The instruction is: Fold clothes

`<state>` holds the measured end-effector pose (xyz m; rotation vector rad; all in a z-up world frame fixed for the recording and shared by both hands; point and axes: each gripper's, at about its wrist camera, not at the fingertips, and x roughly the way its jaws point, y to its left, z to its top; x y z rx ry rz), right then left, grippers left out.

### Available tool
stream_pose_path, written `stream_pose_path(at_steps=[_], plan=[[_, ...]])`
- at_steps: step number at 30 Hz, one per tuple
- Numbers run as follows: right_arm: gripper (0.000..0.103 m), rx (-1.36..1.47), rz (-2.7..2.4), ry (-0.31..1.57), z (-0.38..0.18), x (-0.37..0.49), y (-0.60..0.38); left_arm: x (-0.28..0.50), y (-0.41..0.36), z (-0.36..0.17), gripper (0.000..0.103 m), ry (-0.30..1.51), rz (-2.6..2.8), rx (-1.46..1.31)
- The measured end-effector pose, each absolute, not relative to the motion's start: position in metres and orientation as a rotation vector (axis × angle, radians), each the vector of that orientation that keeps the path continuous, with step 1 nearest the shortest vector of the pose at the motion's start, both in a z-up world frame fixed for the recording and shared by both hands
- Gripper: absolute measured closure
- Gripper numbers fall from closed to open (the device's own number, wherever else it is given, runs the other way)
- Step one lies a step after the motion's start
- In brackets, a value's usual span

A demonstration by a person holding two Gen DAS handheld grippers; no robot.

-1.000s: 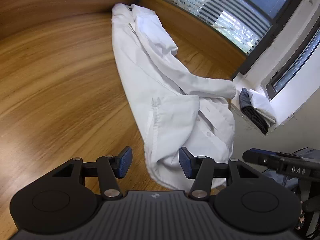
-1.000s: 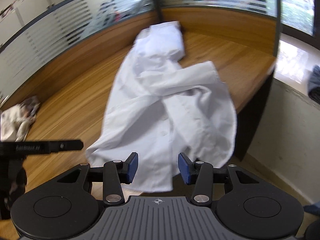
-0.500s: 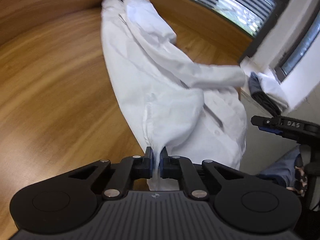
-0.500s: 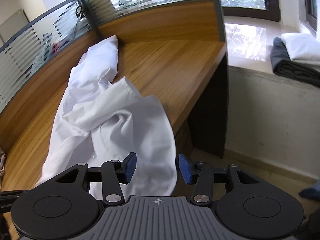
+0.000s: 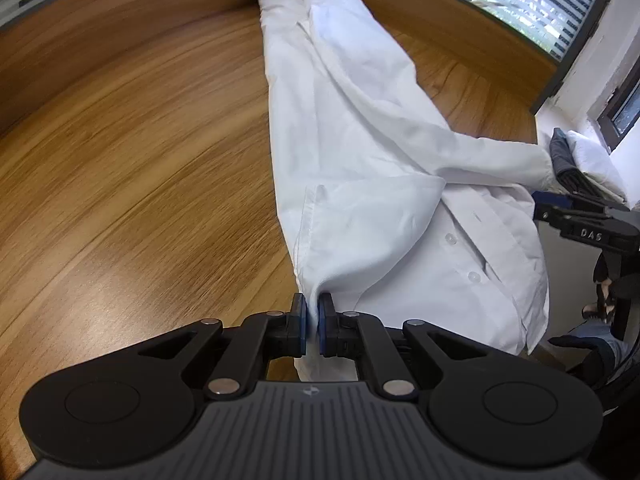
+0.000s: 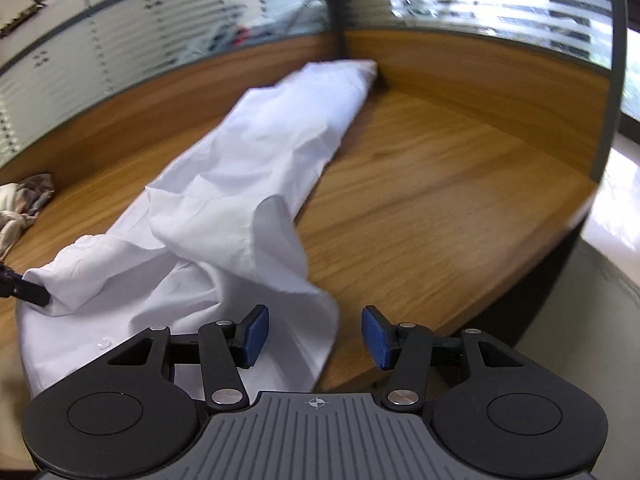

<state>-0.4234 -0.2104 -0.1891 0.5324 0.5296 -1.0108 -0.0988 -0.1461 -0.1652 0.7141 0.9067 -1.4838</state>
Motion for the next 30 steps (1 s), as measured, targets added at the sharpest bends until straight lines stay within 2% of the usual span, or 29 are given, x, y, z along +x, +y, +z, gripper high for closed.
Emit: stream_pose_path(at_steps=[5, 7, 8, 9, 10, 11, 12, 17, 23, 30], plan=[[0.049, 0.503, -0.885, 0.492, -0.196, -0.424, -0.225, -0.103, -0.149, -0.168, 0.097, 0.914, -1.468, 0.729], [0.052, 0.49, -0.834, 0.476, -0.199, -0.422, -0.233, -0.105, -0.149, -0.168, 0.097, 0.913, -1.463, 0.733], [0.06, 0.494, -0.813, 0.465, -0.2, -0.421, -0.236, -0.105, -0.149, -0.168, 0.097, 0.912, -1.46, 0.735], [0.073, 0.507, -0.794, 0.452, -0.2, -0.421, -0.238, -0.106, -0.149, -0.168, 0.097, 0.912, -1.459, 0.734], [0.079, 0.529, -0.776, 0.439, -0.2, -0.421, -0.241, -0.106, -0.149, -0.169, 0.096, 0.911, -1.458, 0.733], [0.093, 0.551, -0.763, 0.426, -0.2, -0.422, -0.241, -0.106, -0.148, -0.168, 0.096, 0.91, -1.457, 0.731], [0.099, 0.567, -0.754, 0.413, -0.198, -0.423, -0.241, -0.106, -0.147, -0.168, 0.096, 0.907, -1.457, 0.728], [0.099, 0.541, -0.83, 0.43, -0.165, -0.415, -0.217, -0.106, -0.141, -0.16, 0.097, 0.868, -1.473, 0.696], [0.099, 0.331, -1.003, 0.624, -0.106, -0.356, -0.165, -0.11, -0.127, -0.136, 0.097, 0.78, -1.538, 0.628], [0.099, 0.144, -1.014, 0.816, -0.089, -0.277, -0.115, -0.132, -0.103, -0.113, 0.096, 0.548, -1.707, 0.657]])
